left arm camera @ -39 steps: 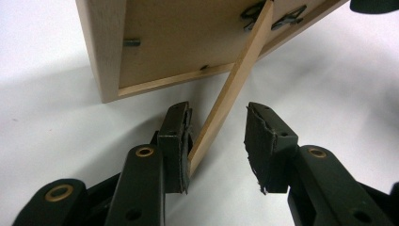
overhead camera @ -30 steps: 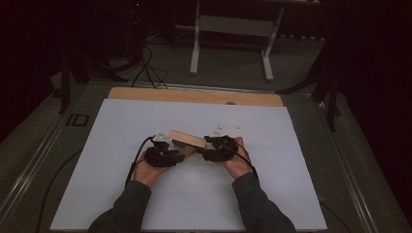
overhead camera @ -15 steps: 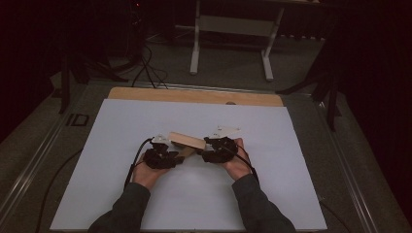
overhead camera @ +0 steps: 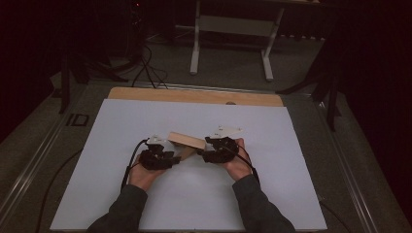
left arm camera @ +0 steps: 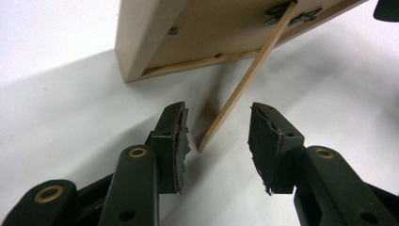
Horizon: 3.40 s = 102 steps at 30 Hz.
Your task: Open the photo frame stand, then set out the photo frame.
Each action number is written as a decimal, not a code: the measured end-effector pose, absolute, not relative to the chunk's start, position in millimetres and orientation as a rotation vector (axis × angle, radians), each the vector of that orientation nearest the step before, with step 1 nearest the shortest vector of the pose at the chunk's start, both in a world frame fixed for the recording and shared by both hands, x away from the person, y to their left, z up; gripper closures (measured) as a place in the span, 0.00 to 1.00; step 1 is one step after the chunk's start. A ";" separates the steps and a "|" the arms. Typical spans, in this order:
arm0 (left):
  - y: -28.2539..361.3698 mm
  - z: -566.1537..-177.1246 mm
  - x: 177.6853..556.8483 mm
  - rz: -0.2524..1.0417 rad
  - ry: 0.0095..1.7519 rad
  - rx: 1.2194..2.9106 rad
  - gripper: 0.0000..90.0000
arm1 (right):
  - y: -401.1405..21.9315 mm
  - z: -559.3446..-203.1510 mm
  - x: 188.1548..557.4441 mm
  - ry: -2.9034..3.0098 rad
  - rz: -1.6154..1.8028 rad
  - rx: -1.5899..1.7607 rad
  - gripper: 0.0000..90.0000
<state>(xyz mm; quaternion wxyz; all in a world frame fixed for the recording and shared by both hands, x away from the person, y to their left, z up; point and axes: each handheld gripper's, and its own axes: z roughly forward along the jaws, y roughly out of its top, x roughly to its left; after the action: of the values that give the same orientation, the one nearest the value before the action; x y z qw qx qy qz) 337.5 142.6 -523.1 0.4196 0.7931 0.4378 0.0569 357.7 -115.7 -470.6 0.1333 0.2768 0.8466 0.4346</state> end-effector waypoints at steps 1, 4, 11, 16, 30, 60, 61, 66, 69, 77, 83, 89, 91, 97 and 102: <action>142.6 -523.1 337.5 0.143 1.098 1.988 0.63 | -115.7 -470.6 357.7 2.455 1.260 0.803 0.46; 147.1 -522.0 334.4 0.148 1.107 1.976 0.63 | -117.2 -470.5 356.3 2.447 1.268 0.807 0.45; 155.9 -515.2 322.5 0.197 1.106 1.963 0.63 | -121.7 -471.8 355.3 2.438 1.277 0.816 0.44; 161.8 -509.9 320.7 0.235 1.120 1.957 0.63 | -124.0 -471.7 353.9 2.431 1.272 0.818 0.43; 164.4 -499.5 315.0 0.297 1.114 1.955 0.63 | -130.1 -471.8 351.9 2.416 1.265 0.839 0.40; 166.1 -489.5 312.3 0.331 1.135 1.926 0.67 | -153.5 -478.3 354.2 2.395 1.214 0.912 0.19; 166.1 -488.8 312.1 0.332 1.134 1.926 0.67 | -153.5 -479.2 355.2 2.399 1.206 0.906 0.17; 164.6 -484.4 311.7 0.347 1.126 1.927 0.69 | -151.1 -485.3 359.1 2.407 1.141 0.929 0.15; 162.8 -482.0 311.8 0.345 1.117 1.926 0.69 | -151.0 -486.3 360.3 2.397 1.137 0.932 0.16; 157.3 -482.7 314.3 0.341 1.115 1.928 0.74 | -153.0 -490.3 369.5 2.360 1.147 0.973 0.39; 149.1 -480.9 316.6 0.328 1.086 1.935 0.79 | -153.0 -492.8 375.9 2.325 1.185 1.013 0.57; 143.3 -480.6 319.0 0.333 1.076 1.952 0.82 | -153.2 -495.1 381.2 2.304 1.224 1.040 0.69; 141.9 -481.1 319.6 0.337 1.071 1.955 0.83 | -152.9 -495.2 381.6 2.304 1.226 1.043 0.71; 137.9 -482.9 322.1 0.350 1.071 1.953 0.91 | -151.1 -494.6 385.7 2.284 1.256 1.060 0.83; 132.2 -484.6 325.1 0.361 1.072 1.960 0.98 | -142.4 -495.3 387.0 2.309 1.259 1.025 0.93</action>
<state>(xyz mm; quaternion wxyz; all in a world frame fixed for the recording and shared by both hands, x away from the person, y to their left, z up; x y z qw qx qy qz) 325.1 132.2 -484.6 0.4252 0.7839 0.4288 0.1445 387.0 -142.4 -495.3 0.1591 0.3585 0.8076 0.4404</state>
